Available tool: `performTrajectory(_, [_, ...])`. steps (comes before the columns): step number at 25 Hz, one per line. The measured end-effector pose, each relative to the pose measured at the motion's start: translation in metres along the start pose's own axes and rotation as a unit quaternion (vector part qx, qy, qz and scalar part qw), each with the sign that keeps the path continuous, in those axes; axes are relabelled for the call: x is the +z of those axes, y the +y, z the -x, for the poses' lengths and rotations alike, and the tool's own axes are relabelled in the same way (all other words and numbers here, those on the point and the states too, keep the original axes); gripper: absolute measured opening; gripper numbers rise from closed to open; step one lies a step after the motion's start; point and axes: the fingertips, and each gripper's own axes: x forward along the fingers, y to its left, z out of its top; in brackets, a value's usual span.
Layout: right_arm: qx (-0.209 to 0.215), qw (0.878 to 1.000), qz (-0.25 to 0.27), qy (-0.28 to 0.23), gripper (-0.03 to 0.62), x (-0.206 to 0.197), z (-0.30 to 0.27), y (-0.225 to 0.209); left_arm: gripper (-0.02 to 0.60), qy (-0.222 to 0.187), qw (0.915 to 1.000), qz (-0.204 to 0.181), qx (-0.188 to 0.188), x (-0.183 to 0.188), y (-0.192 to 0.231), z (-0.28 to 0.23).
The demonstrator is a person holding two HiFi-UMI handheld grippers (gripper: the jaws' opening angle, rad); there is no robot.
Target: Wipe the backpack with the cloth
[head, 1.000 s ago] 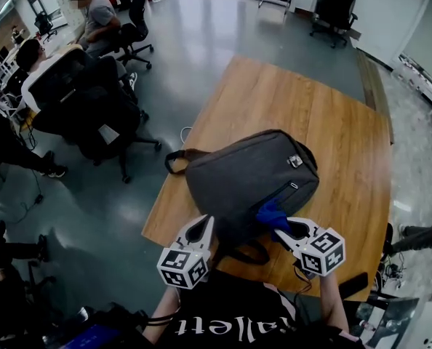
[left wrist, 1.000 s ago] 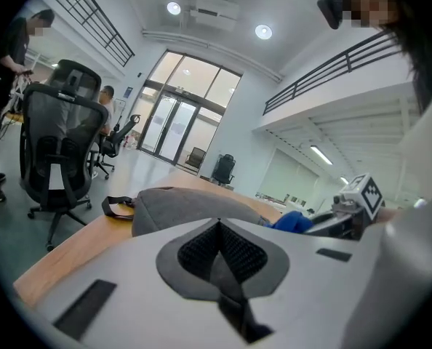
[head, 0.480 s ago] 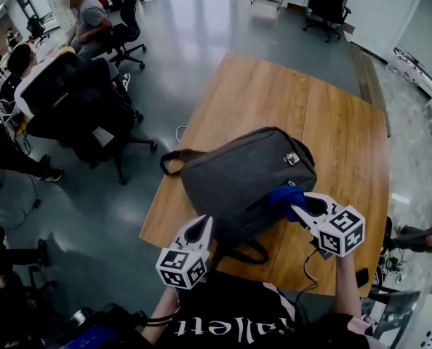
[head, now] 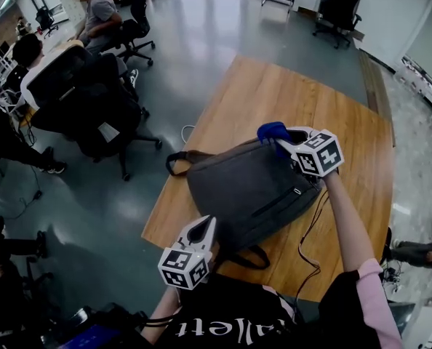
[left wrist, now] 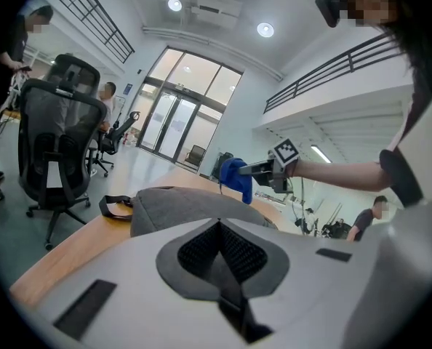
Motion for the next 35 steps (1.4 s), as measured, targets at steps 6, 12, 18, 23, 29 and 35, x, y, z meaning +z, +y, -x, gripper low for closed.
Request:
performTrajectory(6, [-0.001, 0.998, 0.026, 0.054, 0.104, -0.020, -0.053, -0.016, -0.002, -0.002, 1.0000, 0.003, 0.007, 0.000, 0.000, -0.002])
performTrajectory(12, [0.017, 0.997, 0.033, 0.065, 0.104, -0.052, -0.027, -0.002, -0.002, -0.006, 0.9998, 0.007, 0.020, 0.002, 0.008, -0.001])
performTrajectory(18, [0.016, 0.999, -0.030, 0.027, 0.104, -0.093, 0.044, 0.028, -0.002, -0.006, 0.9999, 0.004, 0.011, 0.009, -0.002, -0.004])
performTrajectory(23, [0.000, 0.998, -0.060, 0.013, 0.103, -0.136, 0.097, 0.058, -0.002, 0.005, 1.0000, -0.005, -0.004, 0.008, -0.014, -0.013])
performTrajectory(29, [-0.011, 0.993, -0.119, 0.018, 0.104, -0.187, 0.135, 0.099, -0.002, 0.015, 0.9997, -0.014, -0.016, 0.007, -0.021, -0.027])
performTrajectory(35, [-0.015, 0.987, -0.161, 0.026, 0.104, -0.218, 0.146, 0.113, -0.002, 0.020, 0.9994, -0.019, -0.019, 0.003, -0.025, -0.034])
